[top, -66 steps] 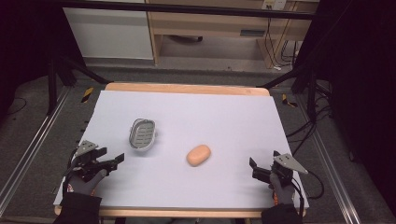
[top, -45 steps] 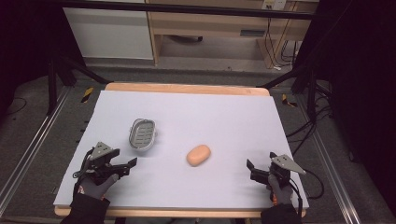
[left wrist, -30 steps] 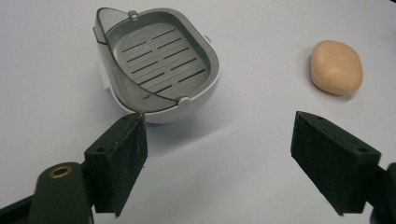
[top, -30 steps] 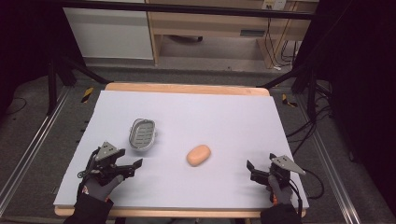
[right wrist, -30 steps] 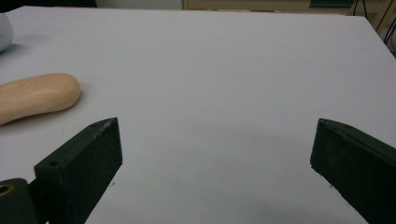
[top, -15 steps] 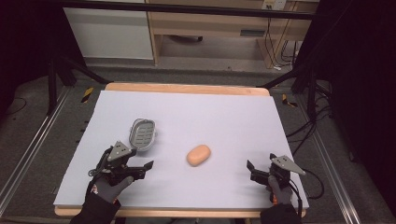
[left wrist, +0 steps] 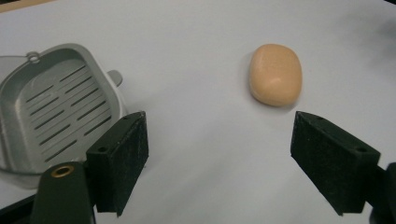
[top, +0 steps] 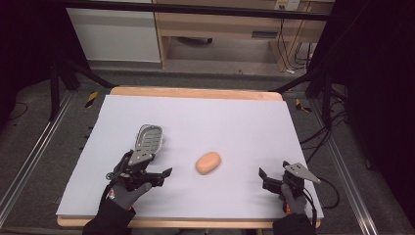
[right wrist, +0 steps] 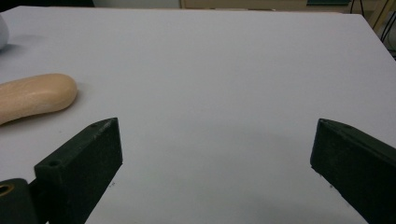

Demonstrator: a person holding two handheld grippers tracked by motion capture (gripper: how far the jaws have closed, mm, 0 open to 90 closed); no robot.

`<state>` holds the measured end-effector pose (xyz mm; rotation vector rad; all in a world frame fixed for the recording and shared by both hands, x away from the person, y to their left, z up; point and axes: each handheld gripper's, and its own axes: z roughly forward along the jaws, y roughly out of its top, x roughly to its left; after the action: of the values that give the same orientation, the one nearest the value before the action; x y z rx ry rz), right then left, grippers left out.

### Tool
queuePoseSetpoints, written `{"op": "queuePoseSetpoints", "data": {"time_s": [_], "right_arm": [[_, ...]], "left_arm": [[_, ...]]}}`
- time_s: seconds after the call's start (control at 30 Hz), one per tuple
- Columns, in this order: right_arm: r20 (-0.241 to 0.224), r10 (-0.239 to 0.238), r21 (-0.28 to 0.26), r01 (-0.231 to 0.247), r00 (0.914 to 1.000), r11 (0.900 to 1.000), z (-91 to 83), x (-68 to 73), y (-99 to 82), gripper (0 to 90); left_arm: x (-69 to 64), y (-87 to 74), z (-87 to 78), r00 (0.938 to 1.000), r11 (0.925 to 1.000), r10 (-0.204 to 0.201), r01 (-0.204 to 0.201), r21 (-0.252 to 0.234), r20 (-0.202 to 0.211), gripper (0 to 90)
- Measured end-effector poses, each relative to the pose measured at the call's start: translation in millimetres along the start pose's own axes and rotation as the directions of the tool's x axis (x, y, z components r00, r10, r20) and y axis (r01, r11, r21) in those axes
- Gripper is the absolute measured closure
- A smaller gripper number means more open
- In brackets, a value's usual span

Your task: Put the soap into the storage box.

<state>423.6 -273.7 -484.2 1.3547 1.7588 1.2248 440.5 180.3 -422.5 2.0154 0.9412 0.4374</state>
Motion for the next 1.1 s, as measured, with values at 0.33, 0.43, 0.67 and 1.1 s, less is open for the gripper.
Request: {"op": "queuePoseSetpoints", "data": {"time_s": [0.33, 0.43, 0.67, 1.1], "right_arm": [[0.005, -0.015, 0.005, 0.015, 0.9999, 0.9999, 0.3, 1.4, 0.2, 2.4], [0.005, -0.013, 0.006, 0.013, 0.9999, 0.9999, 0.3, 1.4, 0.2, 2.4], [0.006, -0.018, 0.008, 0.018, 0.9998, 0.9998, 0.5, 1.8, 0.2, 2.4], [0.005, -0.024, 0.011, 0.024, 0.9997, 0.9996, 1.2, 2.7, 0.3, 2.5]], "left_arm": [[-13.3, 19.1, 16.4, 0.9996, 0.9998, 0.019, -0.019, -0.005, 0.023, 18.8], [-14.8, 22.5, 19.2, 0.9995, 0.9999, 0.015, -0.015, -0.008, 0.027, 18.9], [-19.2, 36.0, 30.7, 0.9991, 0.9997, 0.024, -0.024, -0.002, 0.035, 19.3], [-24.7, 50.2, 55.7, 0.9984, 0.9985, 0.038, -0.039, 0.039, 0.041, 19.5]]}}
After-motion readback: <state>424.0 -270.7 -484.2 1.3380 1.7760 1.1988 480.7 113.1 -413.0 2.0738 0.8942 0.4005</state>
